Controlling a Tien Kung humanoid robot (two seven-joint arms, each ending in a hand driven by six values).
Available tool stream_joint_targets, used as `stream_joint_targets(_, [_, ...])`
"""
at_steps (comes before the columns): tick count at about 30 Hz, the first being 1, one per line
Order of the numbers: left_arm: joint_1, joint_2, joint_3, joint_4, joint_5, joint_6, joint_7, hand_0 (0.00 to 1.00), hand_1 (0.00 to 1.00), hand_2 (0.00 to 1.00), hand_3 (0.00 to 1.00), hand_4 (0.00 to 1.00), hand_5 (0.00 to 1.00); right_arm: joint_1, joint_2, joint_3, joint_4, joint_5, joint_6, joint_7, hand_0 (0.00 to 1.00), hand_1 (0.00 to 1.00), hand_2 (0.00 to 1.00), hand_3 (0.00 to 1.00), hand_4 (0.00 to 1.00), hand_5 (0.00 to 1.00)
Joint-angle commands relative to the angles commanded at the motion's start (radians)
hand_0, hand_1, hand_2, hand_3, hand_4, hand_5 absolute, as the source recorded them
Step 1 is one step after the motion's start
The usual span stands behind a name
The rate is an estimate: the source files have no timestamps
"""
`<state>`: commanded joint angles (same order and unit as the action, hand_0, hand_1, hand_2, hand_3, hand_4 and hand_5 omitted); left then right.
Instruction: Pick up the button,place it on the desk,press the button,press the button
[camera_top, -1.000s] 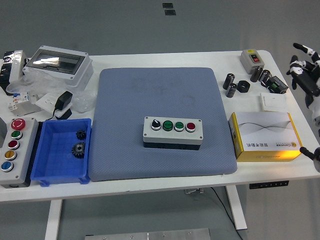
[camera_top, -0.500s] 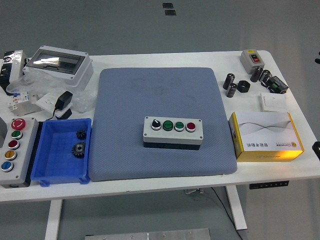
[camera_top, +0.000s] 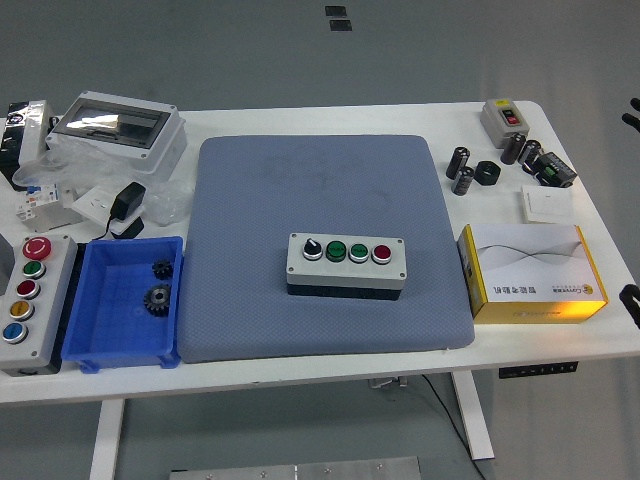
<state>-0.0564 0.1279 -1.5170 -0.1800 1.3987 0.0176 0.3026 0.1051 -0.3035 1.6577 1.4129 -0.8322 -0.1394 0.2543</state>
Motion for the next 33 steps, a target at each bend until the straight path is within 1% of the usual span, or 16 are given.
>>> stream_joint_targets(1, [-0.002,0.0,-0.001,0.0,0.001,0.0,0.0,0.671,0.632,0.571,0.595,0.638,0.241,0.0,0.0,0.001,-0.001,0.0,0.0,0.0,0.653,0.661,0.691,0.68,0.571,0.291])
stream_joint_targets(4, [-0.012,0.002,-0.006,0.0,0.021,-0.005,0.0,0.671,0.632,0.571,0.595,0.638,0.241,-0.002,-0.001,0.015,0.005,-0.001,-0.001,0.001,0.653,0.661,0.691,0.68,0.571,0.291])
stream_joint_targets(8, [-0.03,0.015,-0.019,0.0,0.06,-0.014,-0.001,0.671,0.632,0.572,0.596,0.638,0.241,-0.012,-0.002,0.039,0.02,-0.003,-0.002,0.005,0.662,0.663,0.698,0.679,0.584,0.3])
stream_joint_targets(11, [-0.025,0.02,-0.022,0.0,0.064,-0.012,0.002,0.671,0.632,0.572,0.596,0.638,0.241,-0.008,-0.009,0.034,0.021,-0.009,-0.002,0.006,0.662,0.663,0.698,0.679,0.584,0.3])
stream_joint_targets(20, [0.001,0.005,-0.029,-0.001,0.055,-0.004,0.02,0.671,0.632,0.573,0.596,0.638,0.241,0.015,-0.008,-0.007,-0.006,-0.019,0.003,0.003,0.66,0.662,0.699,0.679,0.586,0.314])
stream_joint_targets(28, [0.01,0.007,-0.035,-0.008,0.045,0.005,0.035,0.671,0.632,0.573,0.596,0.638,0.241,0.058,-0.002,-0.056,-0.036,-0.014,0.013,0.003,0.666,0.664,0.701,0.679,0.589,0.318])
stream_joint_targets(33, [0.016,0.001,-0.031,-0.011,0.032,0.01,0.041,0.671,0.632,0.573,0.596,0.638,0.241,0.069,0.005,-0.078,-0.047,-0.009,0.02,0.001,0.671,0.665,0.703,0.685,0.591,0.322])
